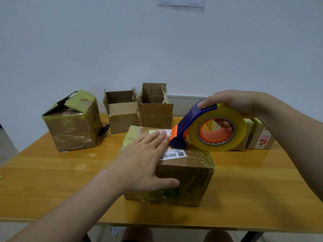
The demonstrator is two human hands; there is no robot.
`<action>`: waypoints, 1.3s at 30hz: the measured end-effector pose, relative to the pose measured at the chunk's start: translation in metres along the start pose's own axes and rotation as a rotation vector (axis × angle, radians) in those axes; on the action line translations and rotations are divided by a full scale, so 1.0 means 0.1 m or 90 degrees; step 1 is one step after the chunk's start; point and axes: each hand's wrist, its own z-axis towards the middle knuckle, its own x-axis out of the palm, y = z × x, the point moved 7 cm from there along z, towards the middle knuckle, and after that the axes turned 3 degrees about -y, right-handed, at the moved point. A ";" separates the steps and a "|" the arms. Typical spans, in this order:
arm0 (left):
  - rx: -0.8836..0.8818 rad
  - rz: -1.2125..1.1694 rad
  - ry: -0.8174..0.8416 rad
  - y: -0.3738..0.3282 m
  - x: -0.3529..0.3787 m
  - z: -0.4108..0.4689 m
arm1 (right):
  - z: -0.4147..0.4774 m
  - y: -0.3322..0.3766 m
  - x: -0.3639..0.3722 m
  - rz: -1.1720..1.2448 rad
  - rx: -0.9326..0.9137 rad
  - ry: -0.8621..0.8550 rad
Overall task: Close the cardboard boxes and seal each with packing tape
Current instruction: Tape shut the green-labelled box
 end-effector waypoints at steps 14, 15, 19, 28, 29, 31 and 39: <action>-0.060 -0.127 0.052 0.10 0.11 0.50 | -0.10 -0.09 -0.07 0.061 0.007 -0.030; -0.060 -0.124 0.049 0.10 0.12 0.51 | -0.12 -0.09 -0.08 0.056 0.011 -0.028; -0.054 -0.110 0.053 0.10 0.14 0.55 | -0.09 -0.13 -0.05 0.120 0.007 -0.082; -0.036 -0.078 0.068 0.10 0.13 0.49 | -0.13 -0.16 -0.11 0.115 -0.007 -0.060; -0.033 -0.074 0.067 0.10 0.13 0.48 | -0.15 -0.17 -0.14 0.114 -0.016 -0.053; -0.027 -0.069 0.066 0.09 0.14 0.48 | -0.20 -0.20 -0.20 0.121 -0.033 -0.030; -0.018 -0.039 0.076 0.07 0.13 0.47 | -0.24 -0.17 -0.26 0.044 -0.078 -0.057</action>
